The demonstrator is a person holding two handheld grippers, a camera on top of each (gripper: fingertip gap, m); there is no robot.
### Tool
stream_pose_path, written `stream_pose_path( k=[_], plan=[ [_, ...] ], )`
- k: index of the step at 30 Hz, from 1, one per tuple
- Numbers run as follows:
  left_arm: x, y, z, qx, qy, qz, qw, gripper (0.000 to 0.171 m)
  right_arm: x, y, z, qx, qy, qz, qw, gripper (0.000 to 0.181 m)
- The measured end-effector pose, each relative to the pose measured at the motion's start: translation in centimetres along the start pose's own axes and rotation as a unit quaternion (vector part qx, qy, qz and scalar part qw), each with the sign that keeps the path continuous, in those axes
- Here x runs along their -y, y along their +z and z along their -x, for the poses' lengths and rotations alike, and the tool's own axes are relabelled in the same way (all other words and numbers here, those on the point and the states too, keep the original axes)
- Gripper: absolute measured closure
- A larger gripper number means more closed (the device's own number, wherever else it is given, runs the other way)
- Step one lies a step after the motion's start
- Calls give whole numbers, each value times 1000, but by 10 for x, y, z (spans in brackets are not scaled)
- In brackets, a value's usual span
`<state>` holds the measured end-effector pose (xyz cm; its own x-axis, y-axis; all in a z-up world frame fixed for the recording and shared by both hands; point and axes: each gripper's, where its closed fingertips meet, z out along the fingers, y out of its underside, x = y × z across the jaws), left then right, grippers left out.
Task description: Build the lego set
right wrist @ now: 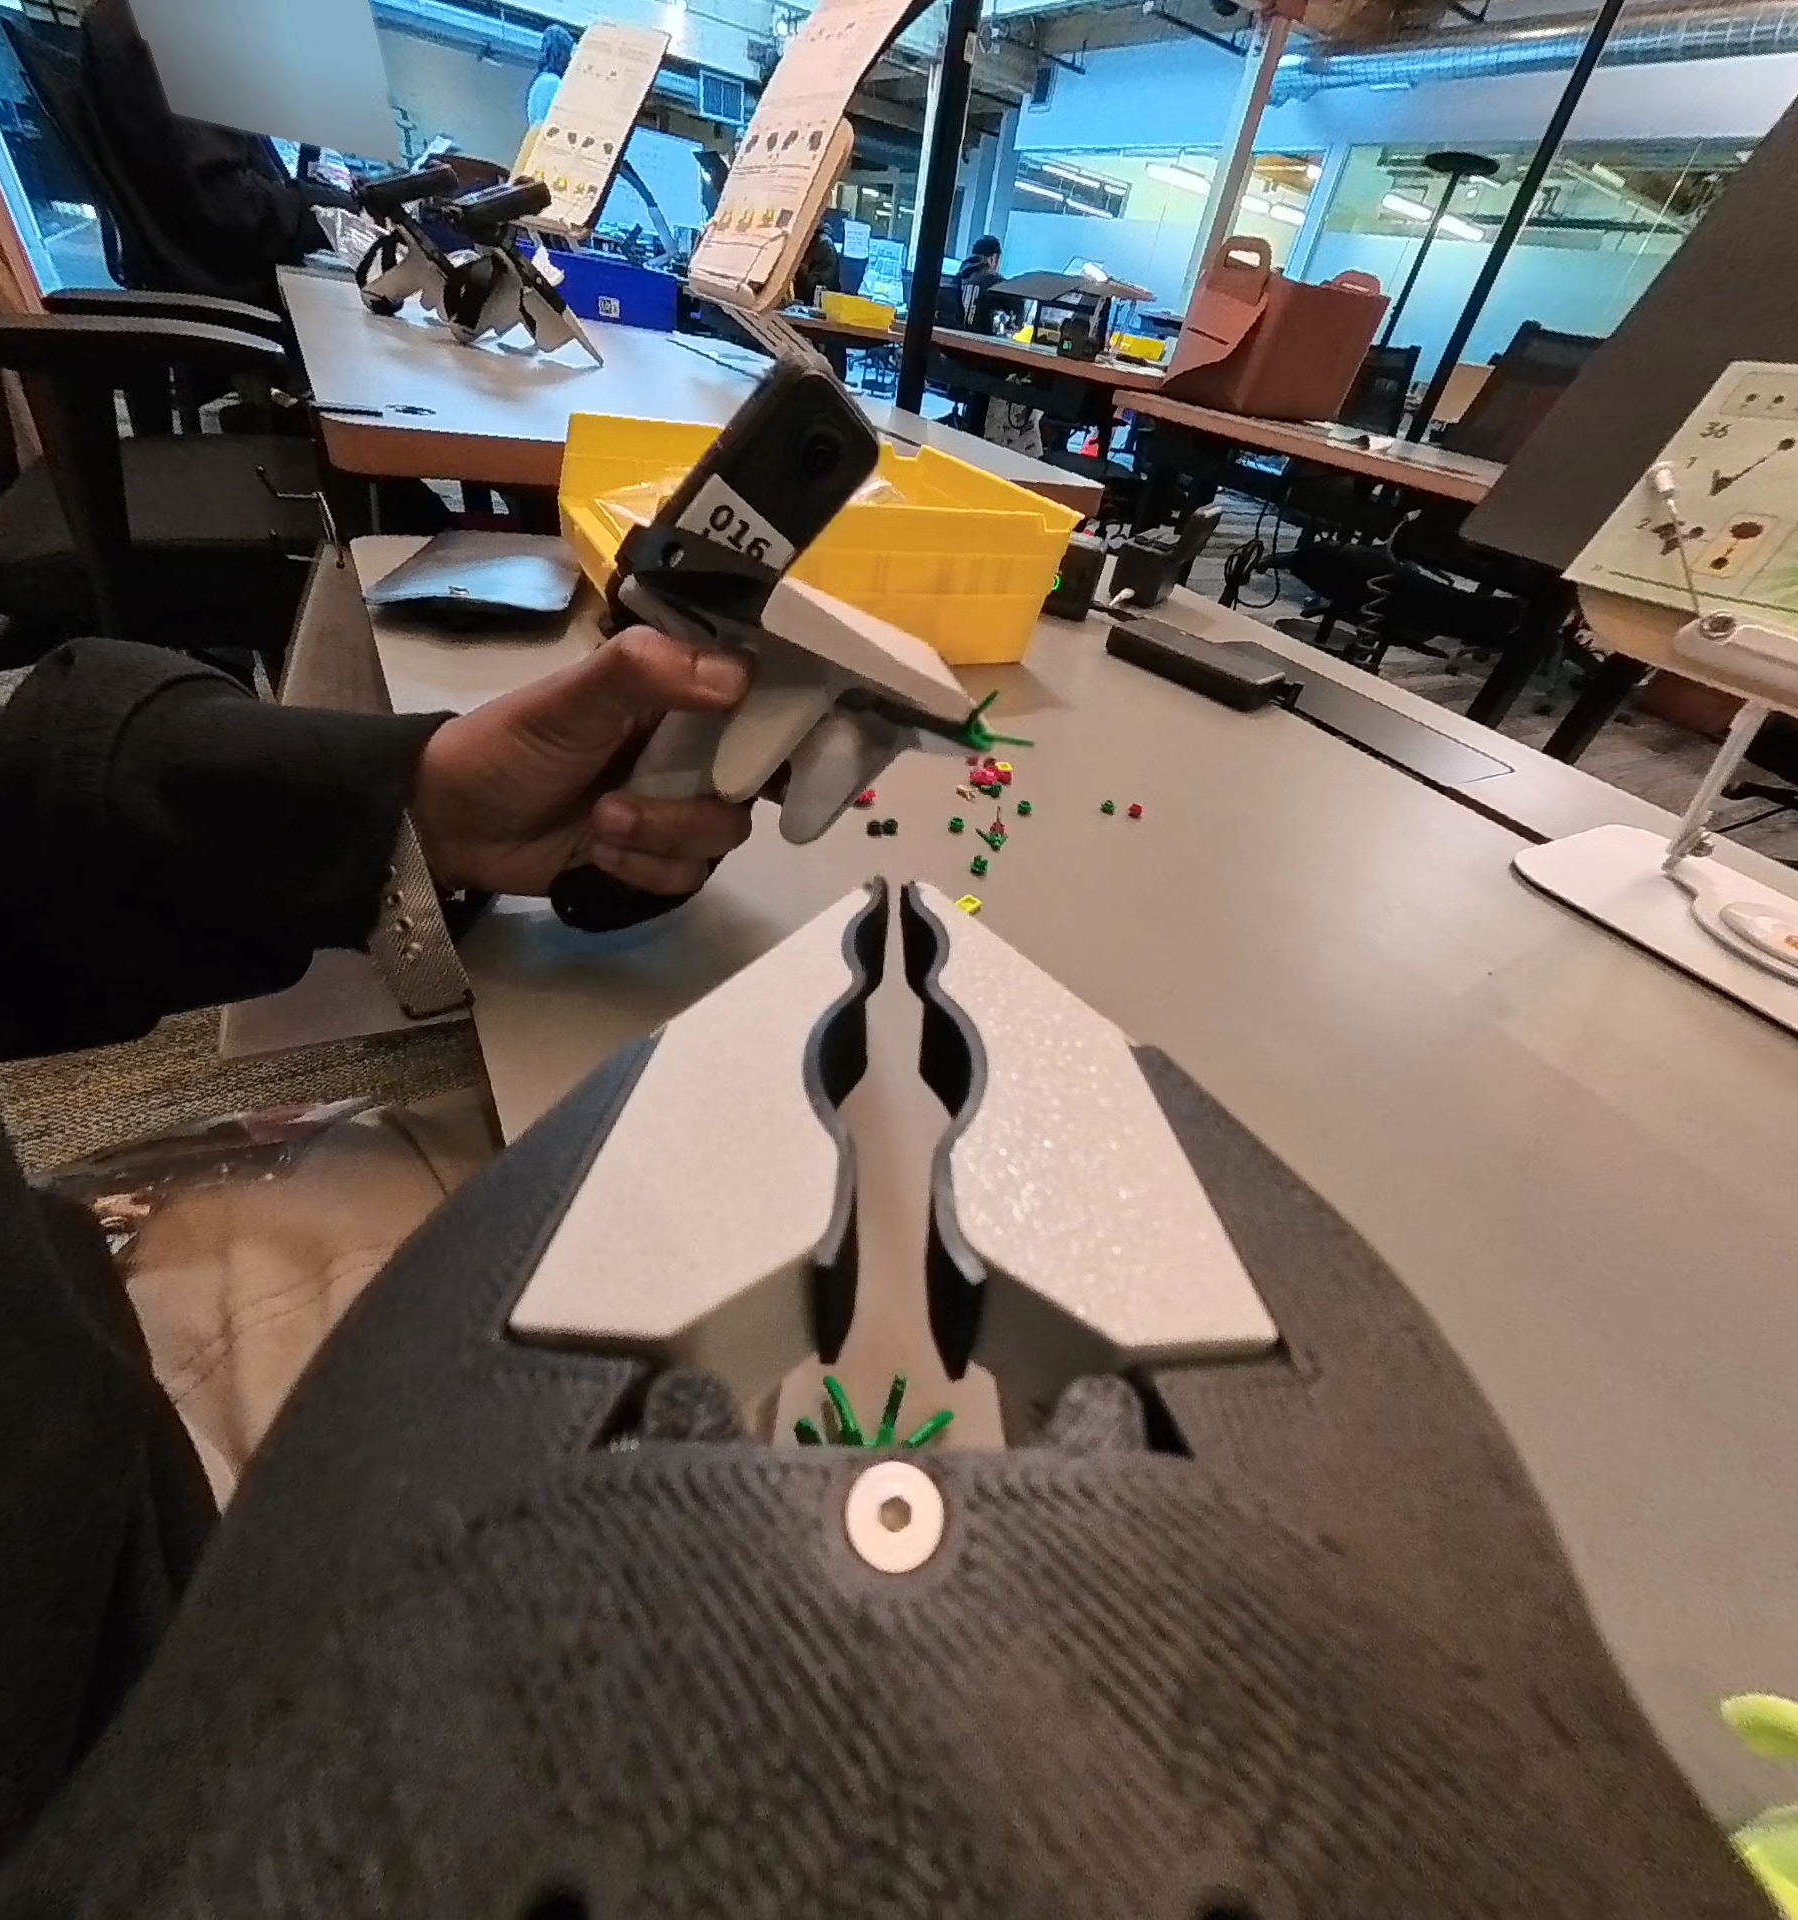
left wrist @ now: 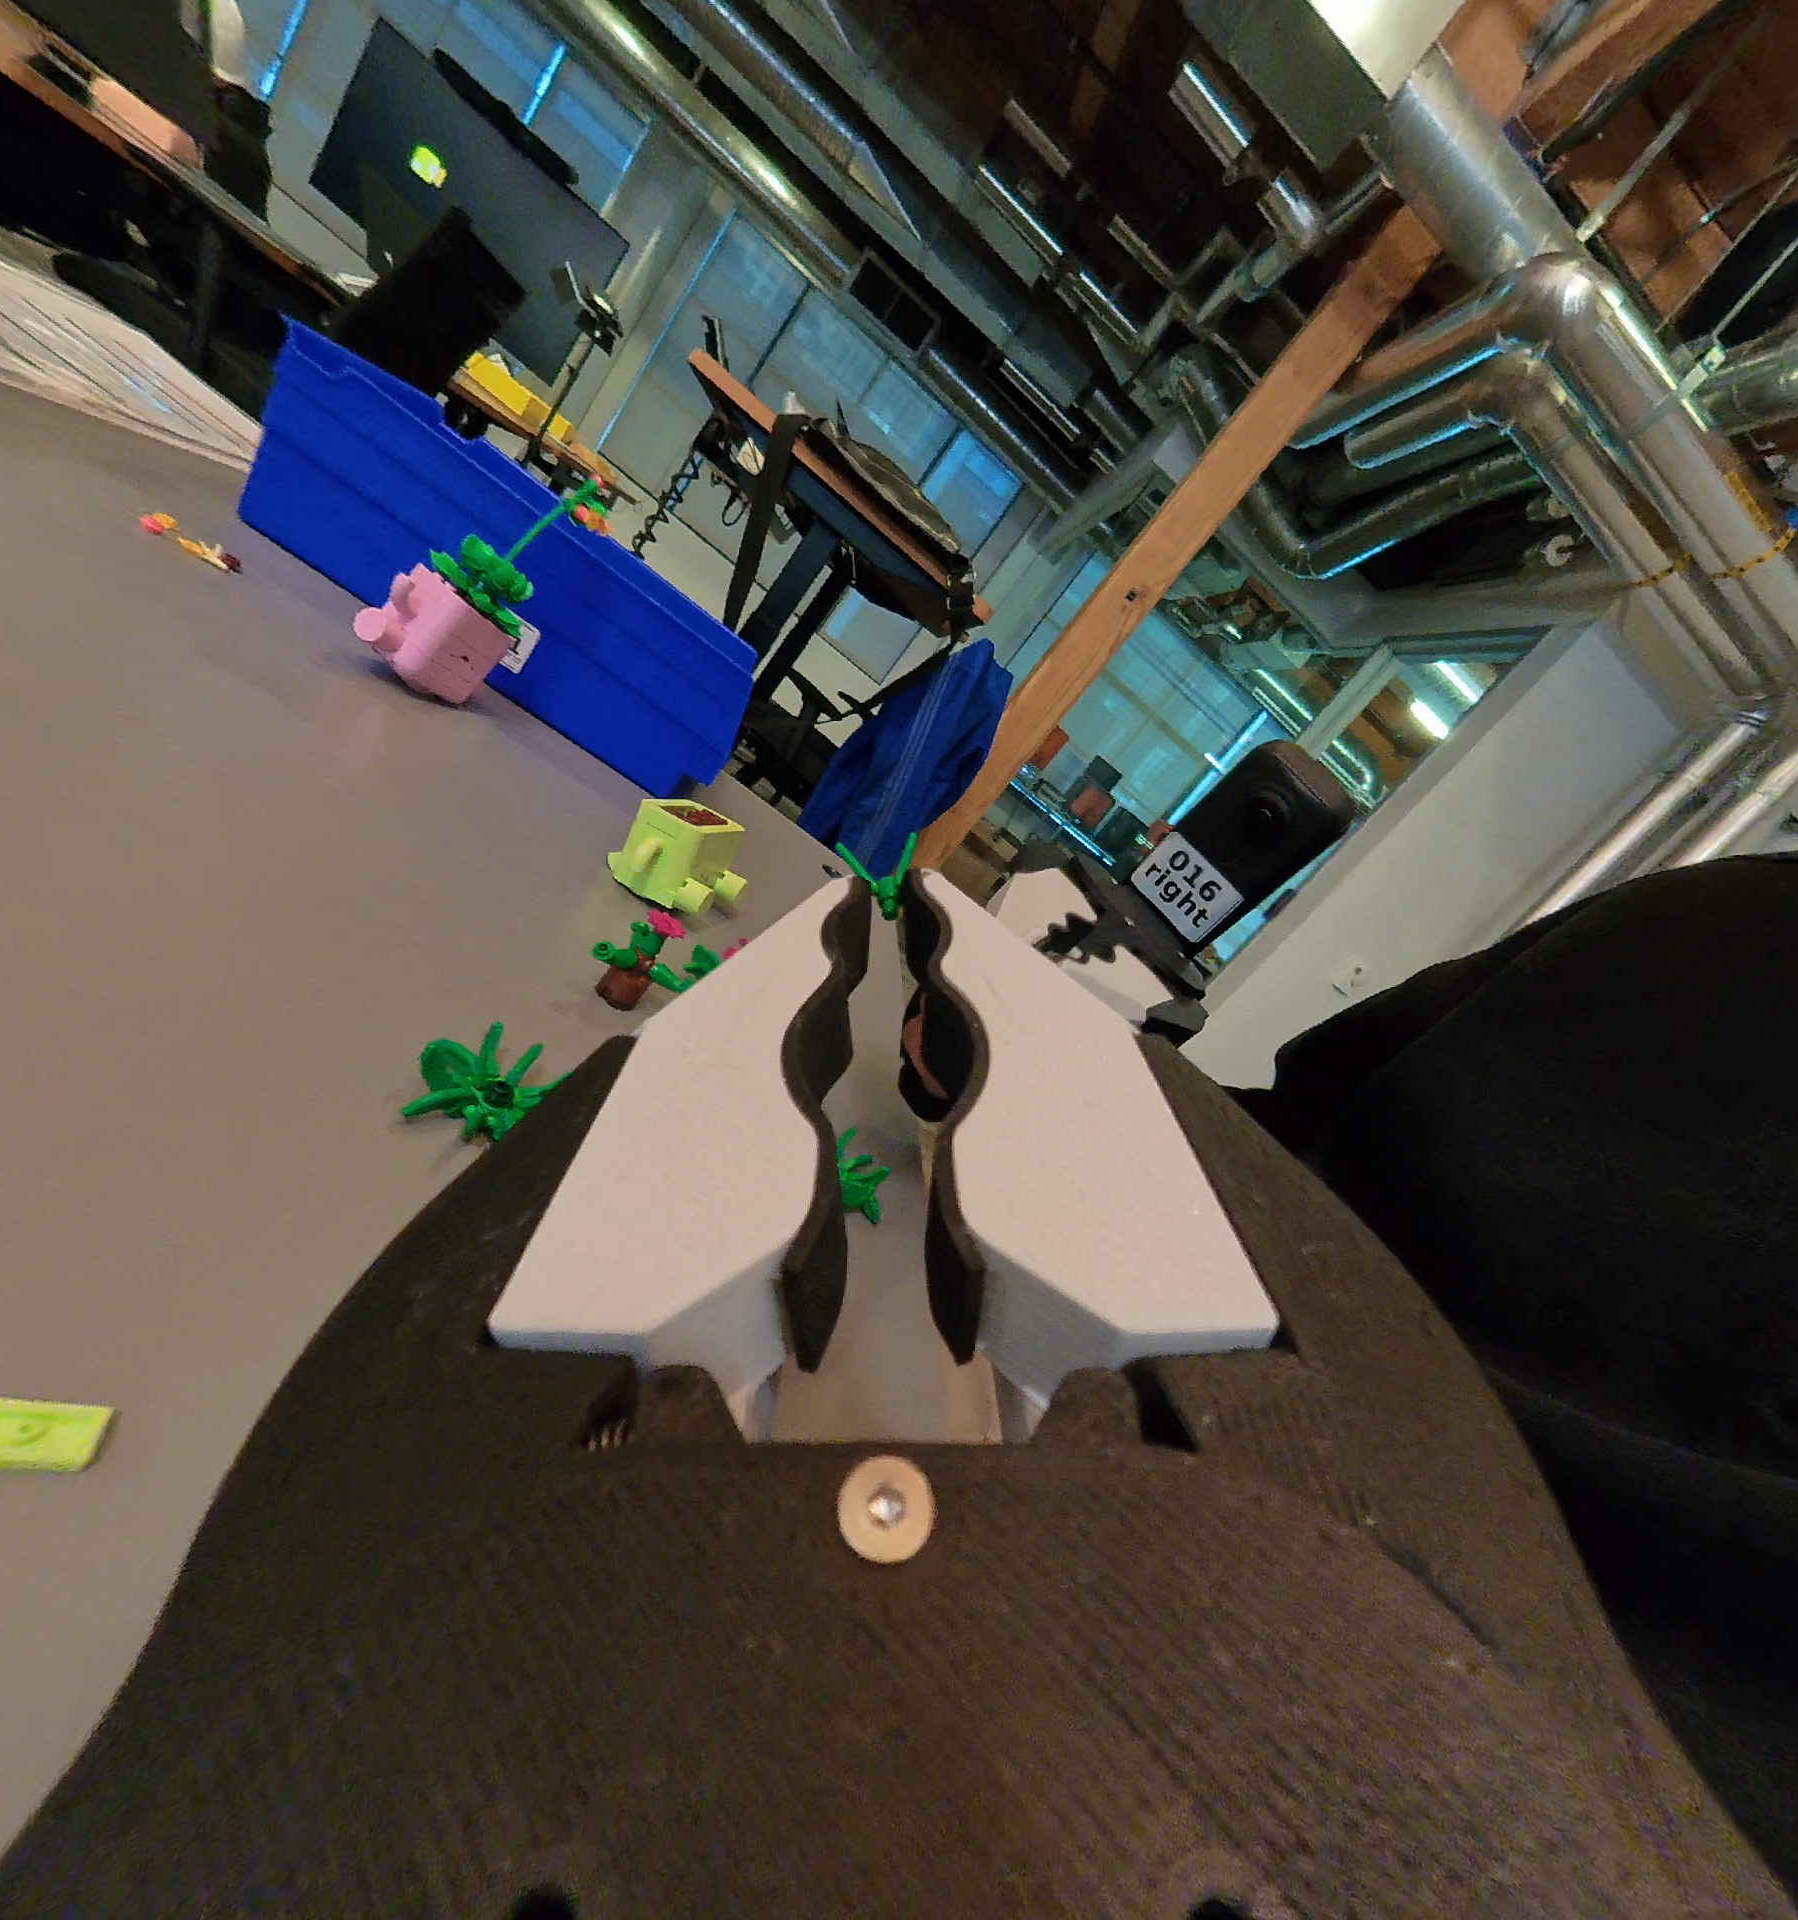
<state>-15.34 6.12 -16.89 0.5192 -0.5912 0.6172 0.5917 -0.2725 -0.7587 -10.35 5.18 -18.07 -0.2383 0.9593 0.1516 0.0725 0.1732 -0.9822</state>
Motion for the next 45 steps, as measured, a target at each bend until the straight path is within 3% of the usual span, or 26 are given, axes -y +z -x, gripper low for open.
stream_pose_path(
  k=[5,9,12,15,24,28,35,45],
  plan=[
    [14,-19,8,39,24,-16,999,167,-16,8,2,6,9,53,999,179],
    [35,-50,12,114,89,-33,989,167,-11,15,0,7,27,55,998,178],
    [48,-82,19,201,154,-32,967,167,-3,23,-6,7,38,57,998,176],
    [57,-107,24,271,210,-22,939,167,-15,40,-7,13,35,120,992,175],
    [68,-140,35,386,285,-10,878,167,-35,104,-17,31,49,267,962,159],
    [70,-144,35,376,270,-25,886,167,-53,124,-27,47,88,342,934,145],
    [77,-156,31,371,259,-54,890,167,-60,156,-17,120,147,386,903,145],
    [83,-162,28,358,242,-83,898,167,-71,196,-37,130,90,425,891,171]
  ],
)
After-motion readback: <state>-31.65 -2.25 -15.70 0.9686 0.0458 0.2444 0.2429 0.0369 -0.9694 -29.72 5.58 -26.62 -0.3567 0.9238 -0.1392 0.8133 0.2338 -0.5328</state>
